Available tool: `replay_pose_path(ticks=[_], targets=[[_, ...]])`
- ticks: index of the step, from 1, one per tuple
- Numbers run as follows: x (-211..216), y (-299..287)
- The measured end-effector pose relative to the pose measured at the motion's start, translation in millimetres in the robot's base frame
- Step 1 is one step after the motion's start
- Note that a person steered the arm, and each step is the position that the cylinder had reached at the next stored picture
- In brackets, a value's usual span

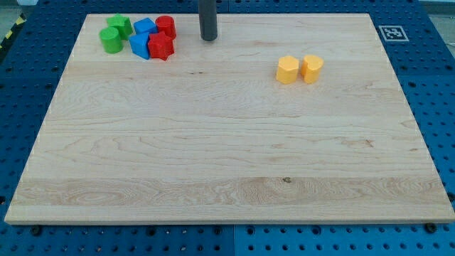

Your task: Push the yellow heart closer to the yellow hexagon

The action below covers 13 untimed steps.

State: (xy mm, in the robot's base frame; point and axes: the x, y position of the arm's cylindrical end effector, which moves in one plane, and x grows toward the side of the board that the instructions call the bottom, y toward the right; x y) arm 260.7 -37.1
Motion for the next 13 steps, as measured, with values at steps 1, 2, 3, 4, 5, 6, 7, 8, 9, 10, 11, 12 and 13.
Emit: replay_pose_path(ticks=[1,2,3,4,5,6,7,8,9,10,11,12,13], targets=[[0,10],[0,20],[0,32],[0,45],[-1,58],[-3,72],[-4,81],[-4,83],[-4,84],[-4,126],[14,151],[35,158],[43,171]])
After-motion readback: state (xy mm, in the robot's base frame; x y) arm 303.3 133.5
